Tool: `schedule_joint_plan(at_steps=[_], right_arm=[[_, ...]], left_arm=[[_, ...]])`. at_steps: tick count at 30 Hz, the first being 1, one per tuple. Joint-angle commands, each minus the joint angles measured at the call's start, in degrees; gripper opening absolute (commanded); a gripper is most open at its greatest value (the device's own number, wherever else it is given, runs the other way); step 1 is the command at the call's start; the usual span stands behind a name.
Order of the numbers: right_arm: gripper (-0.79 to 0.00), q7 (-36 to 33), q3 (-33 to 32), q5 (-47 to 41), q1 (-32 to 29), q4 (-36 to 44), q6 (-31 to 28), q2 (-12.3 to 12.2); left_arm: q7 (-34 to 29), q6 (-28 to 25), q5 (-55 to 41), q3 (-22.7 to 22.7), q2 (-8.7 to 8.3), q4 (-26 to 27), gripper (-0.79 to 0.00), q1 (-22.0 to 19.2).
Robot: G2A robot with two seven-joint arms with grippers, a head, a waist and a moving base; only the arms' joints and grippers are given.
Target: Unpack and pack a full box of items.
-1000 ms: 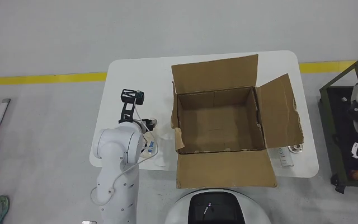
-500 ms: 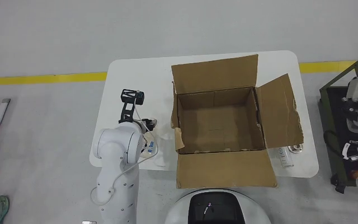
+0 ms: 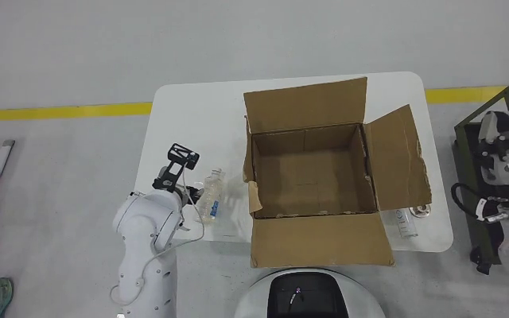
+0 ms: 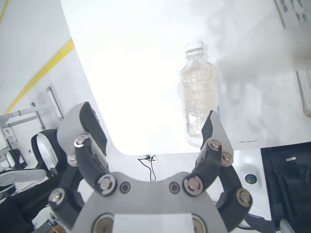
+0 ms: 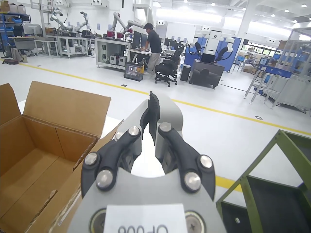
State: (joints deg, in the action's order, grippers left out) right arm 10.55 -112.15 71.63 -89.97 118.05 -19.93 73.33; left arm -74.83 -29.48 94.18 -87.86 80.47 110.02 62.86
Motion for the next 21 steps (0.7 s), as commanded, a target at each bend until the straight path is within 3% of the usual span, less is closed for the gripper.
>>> schedule_joint_plan(at_steps=[1, 3, 18, 21], right_arm=[[-0.785, -0.24, 0.28, 0.23, 0.28, -0.44, -0.12, -0.08], [-0.785, -0.57, 0.54, 0.39, 0.49, -0.71, -0.21, -0.16], [-0.785, -2.05, 2.33, 1.08, 3.17, -3.3, -0.47, -0.76], [-0.785, -2.41, 2.43, 0.29, 3.51, -3.63, -0.45, -0.85]], left_arm=[[-0.52, 0.51, -1.61, 1.64, -1.24, -0.1, 0.0, 0.96], [-1.19, 1.19, -2.91, 2.6, -2.0, 0.06, 0.0, 1.11], [0.0, 1.46, -3.1, 2.53, -2.01, 0.23, 0.0, 1.34], [2.74, -2.72, -3.99, 1.77, -2.53, 0.85, 0.0, 2.03]])
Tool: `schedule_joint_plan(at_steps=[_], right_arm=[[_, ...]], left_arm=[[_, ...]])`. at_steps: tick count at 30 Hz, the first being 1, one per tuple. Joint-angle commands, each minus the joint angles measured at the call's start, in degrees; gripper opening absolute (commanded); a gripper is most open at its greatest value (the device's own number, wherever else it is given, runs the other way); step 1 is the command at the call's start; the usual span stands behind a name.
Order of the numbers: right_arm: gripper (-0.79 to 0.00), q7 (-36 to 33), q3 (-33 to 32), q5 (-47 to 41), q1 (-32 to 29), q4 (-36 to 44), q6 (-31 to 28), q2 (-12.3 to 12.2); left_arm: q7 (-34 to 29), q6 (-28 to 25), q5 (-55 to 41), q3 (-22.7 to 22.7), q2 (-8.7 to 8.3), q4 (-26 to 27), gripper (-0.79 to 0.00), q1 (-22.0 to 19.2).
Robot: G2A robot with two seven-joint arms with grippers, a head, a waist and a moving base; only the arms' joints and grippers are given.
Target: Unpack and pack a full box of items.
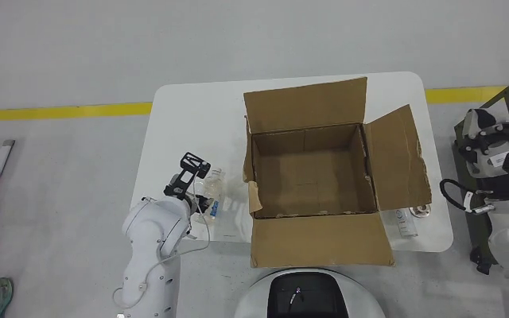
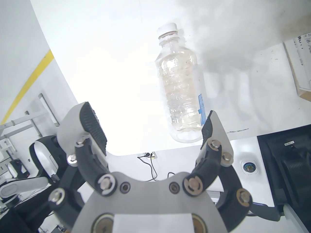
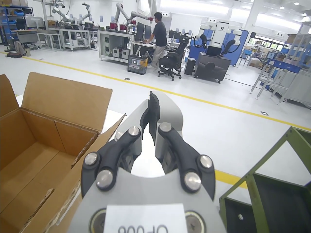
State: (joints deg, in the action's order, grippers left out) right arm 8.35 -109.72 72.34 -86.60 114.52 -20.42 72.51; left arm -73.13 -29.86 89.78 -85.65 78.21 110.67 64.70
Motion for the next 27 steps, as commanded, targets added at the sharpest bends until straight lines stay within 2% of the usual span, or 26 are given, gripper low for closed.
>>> schedule_joint_plan(at_steps=[1, 5, 10, 12, 14, 18, 27], right_arm=[[-0.785, -0.4, -0.07, -0.6, 0.29, -0.14, 0.04, -0.07], [-0.785, -0.95, -0.25, -0.85, 0.84, -0.75, -0.08, -0.26], [-0.785, -1.15, -0.55, -0.91, 0.76, -1.18, -0.09, -0.45], [-0.785, -1.24, -0.61, -0.98, 0.7, -1.26, -0.06, -0.52], [-0.785, -1.4, -0.71, -1.08, 0.79, -1.32, -0.07, -0.6], [-0.785, -1.67, -0.71, -1.01, 1.04, -1.33, -0.12, -0.76], [-0.785, -1.76, -0.7, -0.71, 0.85, -1.53, 0.25, -1.05]], left_arm=[[1.59, -2.88, -0.09, -1.01, -0.5, -0.28, 0.0, 0.43], [2.72, -4.02, -8.43, -4.13, -1.81, -2.91, 0.0, 0.31], [2.04, -3.35, -18.3, -3.71, -4.74, -5.97, 0.0, 0.13], [0.8, -2.11, -20.99, -2.41, -6.17, -6.81, 0.0, -0.47], [-0.53, -0.78, -18.85, -0.34, -7.69, -7.44, 0.0, -1.21], [-3.1, 1.8, -21.5, 2.95, -9.87, -10.07, 0.0, -3.71], [-4.4, 3.11, -26.86, 7.28, -13.09, -15.35, 0.0, -8.25]])
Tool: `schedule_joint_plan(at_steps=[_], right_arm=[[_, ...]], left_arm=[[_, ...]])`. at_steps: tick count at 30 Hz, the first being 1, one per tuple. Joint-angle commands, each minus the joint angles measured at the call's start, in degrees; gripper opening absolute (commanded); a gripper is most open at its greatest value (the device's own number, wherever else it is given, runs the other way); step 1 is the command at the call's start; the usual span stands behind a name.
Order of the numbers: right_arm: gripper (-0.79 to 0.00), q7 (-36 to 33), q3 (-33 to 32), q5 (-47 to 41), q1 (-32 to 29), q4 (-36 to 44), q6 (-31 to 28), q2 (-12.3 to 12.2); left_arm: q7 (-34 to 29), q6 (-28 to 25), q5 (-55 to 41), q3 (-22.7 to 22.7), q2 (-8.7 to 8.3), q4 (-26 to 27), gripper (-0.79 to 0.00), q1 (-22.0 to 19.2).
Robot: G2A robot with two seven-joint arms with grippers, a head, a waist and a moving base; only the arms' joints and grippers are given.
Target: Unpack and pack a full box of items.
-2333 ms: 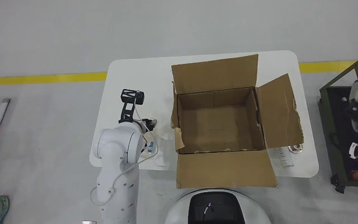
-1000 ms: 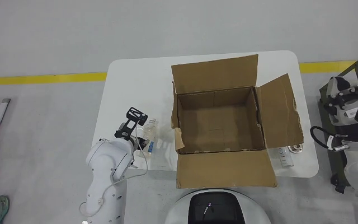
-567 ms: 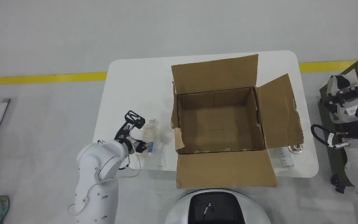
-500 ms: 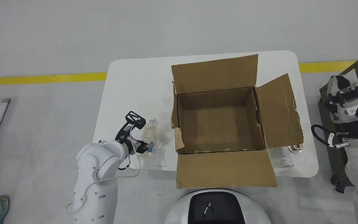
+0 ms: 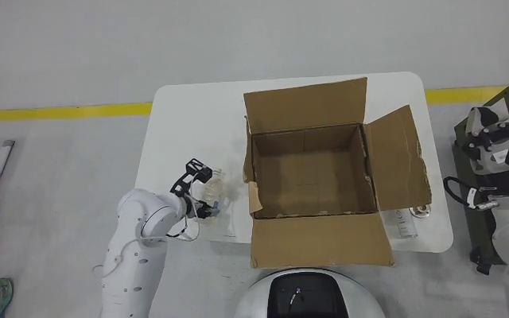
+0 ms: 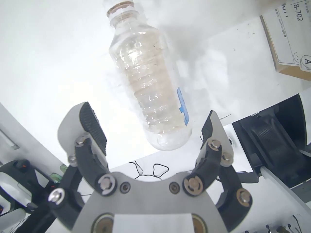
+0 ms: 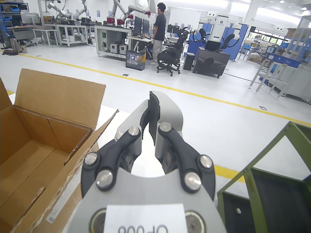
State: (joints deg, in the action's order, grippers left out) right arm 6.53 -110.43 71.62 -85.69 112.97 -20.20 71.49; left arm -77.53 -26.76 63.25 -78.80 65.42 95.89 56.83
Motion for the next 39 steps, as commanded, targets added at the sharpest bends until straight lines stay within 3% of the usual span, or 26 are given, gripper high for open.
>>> schedule_joint_plan(at_steps=[1, 11, 18, 21, 23, 25, 27, 29, 35, 36, 37, 38, 39], right_arm=[[-0.785, 0.1, 0.0, 0.0, -0.11, 0.02, 0.11, -0.05], [-0.785, 0.23, 0.04, -0.03, -0.45, 0.31, 0.79, -0.29], [-0.785, 0.32, 0.04, -0.06, -0.91, 0.62, 1.21, -0.44], [-0.785, 0.42, -0.04, -0.16, -1.22, 0.79, 1.41, -0.49], [-0.785, 0.46, -0.09, -0.14, -1.38, 0.89, 1.46, -0.54], [-0.785, 0.49, -0.13, -0.2, -1.48, 0.95, 1.49, -0.58], [-0.785, 0.47, -0.17, -0.28, -1.56, 1.06, 1.54, -0.62], [-0.785, 0.43, -0.12, -0.32, -1.69, 1.26, 1.6, -0.66], [-0.785, -0.9, -0.07, -1.13, -1.59, 1.57, 2.59, -0.74], [-0.683, -1.75, -0.16, -2.32, -1.48, 1.73, 2.77, -0.74], [-0.397, -3.07, -0.43, -3.42, -1.32, 1.89, 3.01, -0.76], [0.0, -4.8, -0.64, -4.81, -1.12, 1.93, 3.25, -0.79], [0.0, -6.77, -0.86, -7.32, -0.76, 2.01, 3.78, -0.77]], left_arm=[[0.0, 0.0, -0.49, 0.85, -0.58, -1.2, 0.0, -0.72], [-0.58, 0.6, -3.5, 3.99, -2.11, -6.56, -0.022, -3.95], [-0.59, 0.65, -4.5, 5.99, -2.35, -8.01, -0.108, -4.97], [-0.5, 1.17, -4.49, 6.64, -2.39, -8.68, -0.222, -5.32], [-0.54, 1.47, -4.29, 6.97, -2.44, -8.91, -0.363, -5.57], [-0.42, 1.8, -4.09, 7.12, -2.52, -9.06, -0.456, -5.71], [-0.31, 2.07, -3.73, 7.14, -2.64, -9.12, -0.656, -5.75], [0.01, 2.54, -3.41, 6.99, -2.77, -8.92, -0.785, -5.62], [0.34, 3.09, -4.42, 4.26, -3.53, -5.22, -0.785, -4.08], [0.27, 3.24, -4.62, 3.39, -3.73, -4.14, -0.785, -3.61], [0.36, 3.6, -5.08, 2.27, -3.93, -2.85, -0.785, -3.15], [0.24, 3.83, -5.75, 1.2, -4.12, -1.67, -0.785, -2.56], [0.01, 4.17, -6.53, -0.03, -4.33, -0.3, -0.785, -2.01]])
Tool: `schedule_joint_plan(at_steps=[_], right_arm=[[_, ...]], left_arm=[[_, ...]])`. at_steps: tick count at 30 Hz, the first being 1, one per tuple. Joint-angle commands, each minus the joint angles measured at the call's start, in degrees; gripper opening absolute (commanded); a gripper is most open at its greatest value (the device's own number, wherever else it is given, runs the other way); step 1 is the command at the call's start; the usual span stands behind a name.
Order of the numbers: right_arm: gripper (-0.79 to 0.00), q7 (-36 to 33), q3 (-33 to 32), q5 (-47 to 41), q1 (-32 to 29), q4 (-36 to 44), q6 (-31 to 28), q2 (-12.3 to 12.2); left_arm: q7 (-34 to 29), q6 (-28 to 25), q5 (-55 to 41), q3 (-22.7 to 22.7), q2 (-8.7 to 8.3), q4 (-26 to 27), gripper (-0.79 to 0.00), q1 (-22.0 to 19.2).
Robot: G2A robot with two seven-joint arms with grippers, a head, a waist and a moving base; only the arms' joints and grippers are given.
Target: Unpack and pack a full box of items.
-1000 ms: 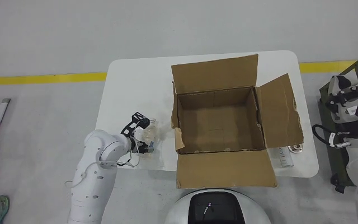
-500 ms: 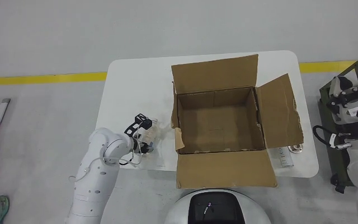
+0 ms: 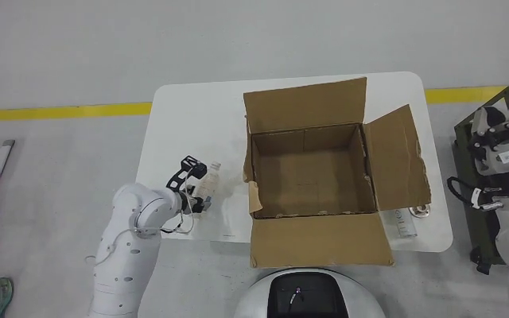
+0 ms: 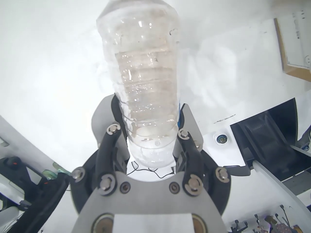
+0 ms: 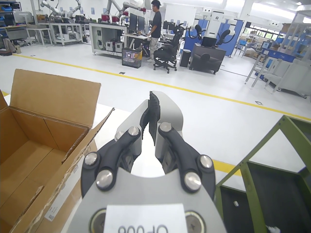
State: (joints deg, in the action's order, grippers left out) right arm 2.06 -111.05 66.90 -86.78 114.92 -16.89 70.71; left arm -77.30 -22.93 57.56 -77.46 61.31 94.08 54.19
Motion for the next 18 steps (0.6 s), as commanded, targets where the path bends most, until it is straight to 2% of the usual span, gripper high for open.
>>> schedule_joint_plan(at_steps=[1, 5, 10, 14, 18], right_arm=[[0.0, -4.61, -0.35, -5.35, 0.56, 0.05, 0.79, 0.01], [0.0, -18.47, -0.91, -15.67, 1.3, -0.03, 0.49, -0.34], [0.0, -29.14, 0.2, -23.66, 1.29, -0.97, -2.76, -0.87], [0.0, -32.98, 1.0, -27.2, 0.96, -1.03, -4.31, -1.2], [0.0, -32.87, 0.98, -26.49, 0.92, -0.76, -4.69, -1.29]], left_arm=[[-0.37, 0.69, -1.94, -2.63, -0.41, 3.04, -0.785, 1.14], [-1.27, 1.7, -6.56, -7.17, -1.1, 9.4, -0.785, 3.27], [-1.59, 2.39, -8.84, -10.14, -1.75, 16.2, -0.785, 5.51], [-1.35, 2.45, -9.26, -10.45, -1.84, 17.24, -0.785, 5.88], [-1.35, 2.45, -9.26, -10.45, -1.84, 17.24, -0.785, 5.88]])
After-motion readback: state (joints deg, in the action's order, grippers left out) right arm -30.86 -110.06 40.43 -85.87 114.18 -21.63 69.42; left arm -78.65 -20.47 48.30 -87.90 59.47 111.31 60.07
